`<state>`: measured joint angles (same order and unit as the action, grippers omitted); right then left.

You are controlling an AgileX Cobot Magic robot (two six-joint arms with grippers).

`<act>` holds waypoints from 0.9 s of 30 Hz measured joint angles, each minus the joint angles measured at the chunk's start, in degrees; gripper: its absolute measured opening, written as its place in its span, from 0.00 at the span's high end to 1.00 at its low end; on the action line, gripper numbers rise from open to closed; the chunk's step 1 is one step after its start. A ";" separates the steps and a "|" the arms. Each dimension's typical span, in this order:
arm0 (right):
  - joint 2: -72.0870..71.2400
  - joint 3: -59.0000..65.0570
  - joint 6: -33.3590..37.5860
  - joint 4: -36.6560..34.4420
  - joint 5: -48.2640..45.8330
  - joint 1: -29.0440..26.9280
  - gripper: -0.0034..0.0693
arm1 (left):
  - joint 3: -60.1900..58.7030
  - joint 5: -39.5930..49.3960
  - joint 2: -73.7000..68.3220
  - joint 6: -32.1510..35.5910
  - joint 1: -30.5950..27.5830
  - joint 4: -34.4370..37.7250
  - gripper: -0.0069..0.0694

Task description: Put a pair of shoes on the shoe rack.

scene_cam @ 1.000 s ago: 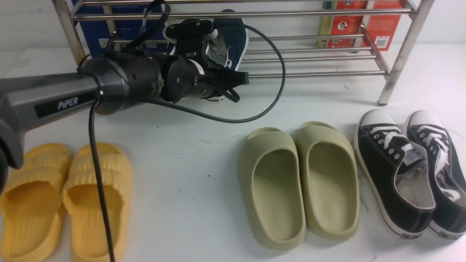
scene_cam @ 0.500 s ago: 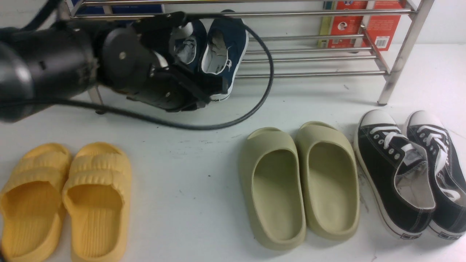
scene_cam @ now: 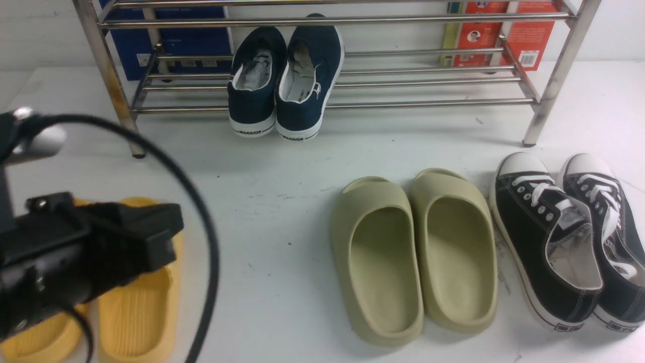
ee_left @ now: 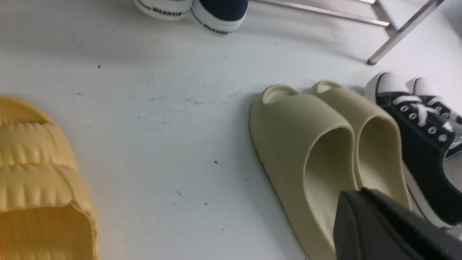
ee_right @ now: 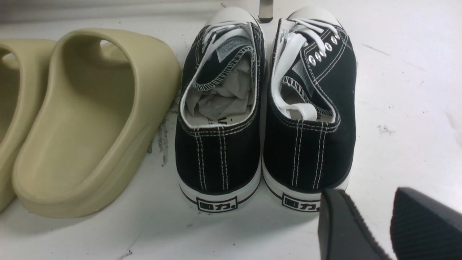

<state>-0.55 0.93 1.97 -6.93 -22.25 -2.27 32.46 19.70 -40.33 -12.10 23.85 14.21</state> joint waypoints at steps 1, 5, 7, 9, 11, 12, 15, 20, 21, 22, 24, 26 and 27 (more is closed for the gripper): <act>0.00 0.00 0.00 0.00 0.00 0.00 0.61 | -2.17 -1.20 4.02 0.01 0.00 0.00 0.93; 0.00 0.00 0.00 0.00 0.00 0.00 0.61 | -7.25 -2.02 13.50 0.01 0.00 -0.06 0.93; 0.00 0.00 0.00 0.00 0.00 0.00 0.61 | -9.12 -2.02 16.96 0.01 0.00 -0.06 0.93; 0.00 0.00 0.00 0.00 0.00 0.00 0.61 | -10.32 -2.02 19.21 0.01 0.00 -0.35 0.93; 0.00 0.00 0.00 0.00 0.00 0.00 0.61 | -11.04 -2.08 20.71 0.01 0.00 -1.12 0.93; 0.00 0.00 0.00 0.00 0.00 0.00 0.61 | -11.10 -2.08 20.93 0.01 0.00 -1.32 0.93; 0.00 0.00 0.00 0.00 0.00 0.00 0.61 | -11.35 -2.02 21.30 0.01 0.00 -3.03 0.93; 0.00 0.00 0.00 0.00 0.00 0.00 0.61 | -11.41 -0.38 21.30 0.01 0.00 -6.39 0.93; 0.00 0.00 0.00 0.00 0.00 0.00 0.61 | -11.41 -0.31 21.30 0.01 0.00 -6.57 0.93; 0.00 0.00 0.00 0.00 0.00 0.00 0.61 | -11.94 -0.30 21.71 0.01 -0.05 -7.49 0.93; 0.00 0.00 0.00 0.00 0.00 0.00 0.61 | -12.81 -0.35 23.20 0.01 -0.44 -9.19 0.93; 0.00 0.00 0.00 0.00 0.00 0.00 0.61 | -14.16 -1.22 25.91 0.01 -2.24 -10.91 0.93; 0.00 0.00 0.00 0.00 0.00 0.00 0.61 | -15.03 -1.98 27.85 0.01 -3.72 -11.45 0.93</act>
<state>-0.55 0.93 1.97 -6.93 -22.25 -2.27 17.43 17.72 -12.49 -12.10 20.13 2.76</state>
